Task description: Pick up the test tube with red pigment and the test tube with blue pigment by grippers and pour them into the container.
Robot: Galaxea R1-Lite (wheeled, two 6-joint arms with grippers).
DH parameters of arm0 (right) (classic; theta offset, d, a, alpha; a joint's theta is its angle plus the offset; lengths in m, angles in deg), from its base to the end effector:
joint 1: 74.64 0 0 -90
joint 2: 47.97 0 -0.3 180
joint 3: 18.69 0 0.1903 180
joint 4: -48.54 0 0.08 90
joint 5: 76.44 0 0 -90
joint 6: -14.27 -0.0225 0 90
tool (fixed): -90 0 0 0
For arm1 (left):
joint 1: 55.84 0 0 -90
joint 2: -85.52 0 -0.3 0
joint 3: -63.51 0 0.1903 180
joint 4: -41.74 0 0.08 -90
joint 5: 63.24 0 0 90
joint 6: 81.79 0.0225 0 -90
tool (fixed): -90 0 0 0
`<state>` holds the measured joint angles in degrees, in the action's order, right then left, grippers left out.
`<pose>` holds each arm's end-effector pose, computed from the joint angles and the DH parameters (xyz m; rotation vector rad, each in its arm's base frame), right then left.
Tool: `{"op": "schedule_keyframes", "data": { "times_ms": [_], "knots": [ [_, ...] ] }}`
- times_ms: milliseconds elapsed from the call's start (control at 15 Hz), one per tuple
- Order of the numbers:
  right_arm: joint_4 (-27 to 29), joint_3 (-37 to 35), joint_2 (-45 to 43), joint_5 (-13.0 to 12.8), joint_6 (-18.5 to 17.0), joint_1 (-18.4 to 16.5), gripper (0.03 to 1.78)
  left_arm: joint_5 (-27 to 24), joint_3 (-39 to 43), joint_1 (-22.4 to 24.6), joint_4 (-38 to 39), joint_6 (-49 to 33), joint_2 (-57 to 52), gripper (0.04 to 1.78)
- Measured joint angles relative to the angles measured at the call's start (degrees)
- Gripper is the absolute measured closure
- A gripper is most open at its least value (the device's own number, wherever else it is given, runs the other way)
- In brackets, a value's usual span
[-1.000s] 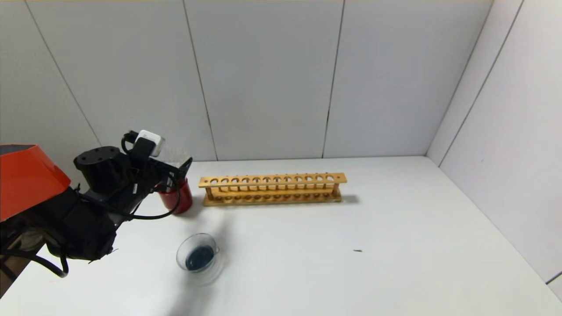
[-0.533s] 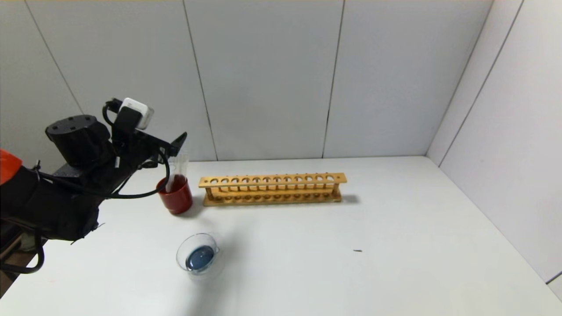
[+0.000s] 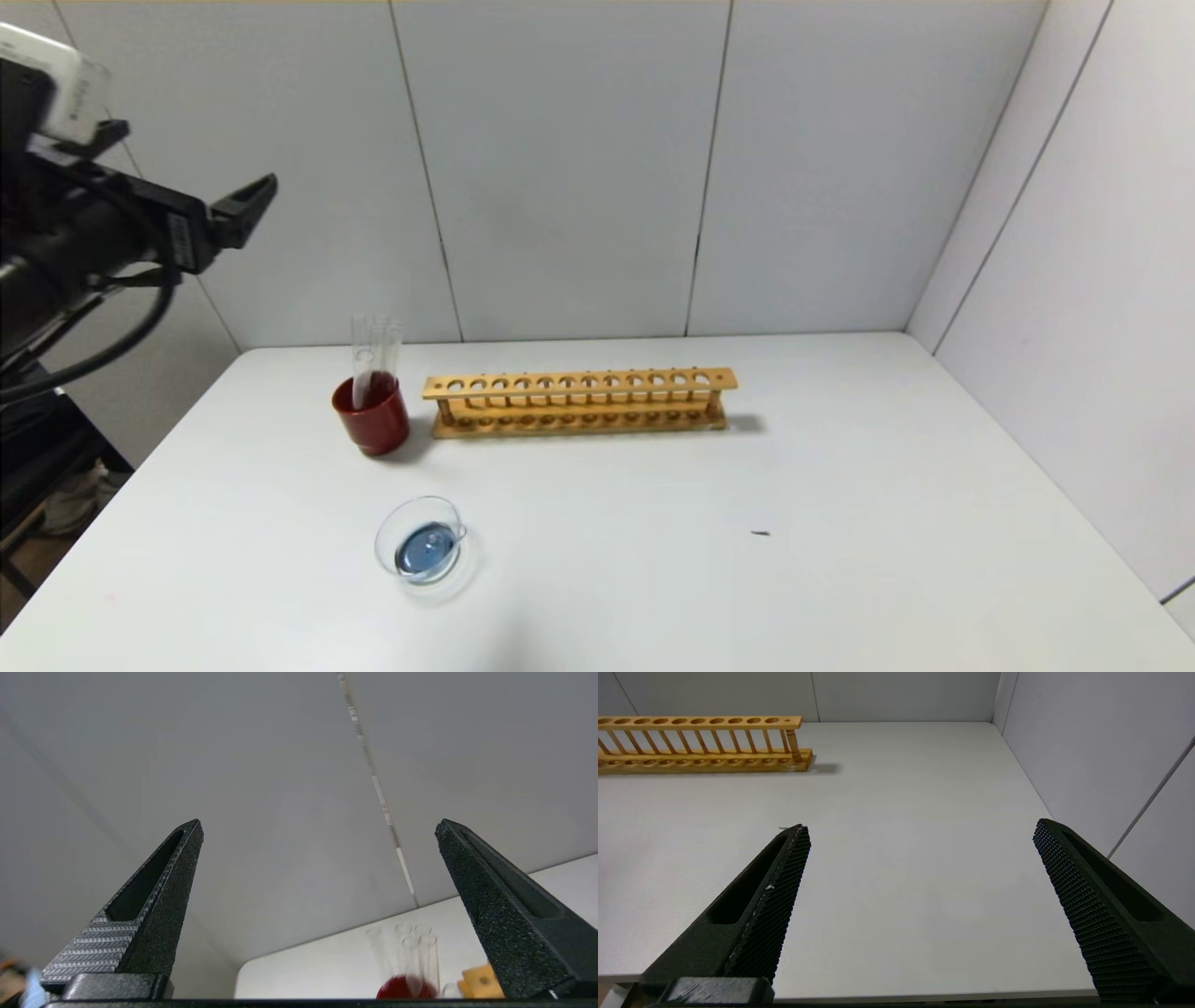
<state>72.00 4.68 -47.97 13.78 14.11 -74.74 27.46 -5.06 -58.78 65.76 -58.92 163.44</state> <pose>-0.0228 0.0001 0.0753 0.0028 0.0016 0.0021 0.2239 -0.0112 0.2884 0.3888 -0.2602 0.0127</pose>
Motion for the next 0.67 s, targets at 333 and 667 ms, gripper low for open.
{"op": "schedule_keyframes", "data": {
  "times_ms": [333,667],
  "knots": [
    [0.00,0.00,0.00,0.02,0.05,0.00,0.06,6.78,8.80,0.29,-13.98,-0.41,-26.11,0.07],
    [0.00,0.00,0.00,0.00,0.02,0.00,0.06,8.06,17.92,1.51,-28.43,-5.21,-53.04,0.07]
  ]
}}
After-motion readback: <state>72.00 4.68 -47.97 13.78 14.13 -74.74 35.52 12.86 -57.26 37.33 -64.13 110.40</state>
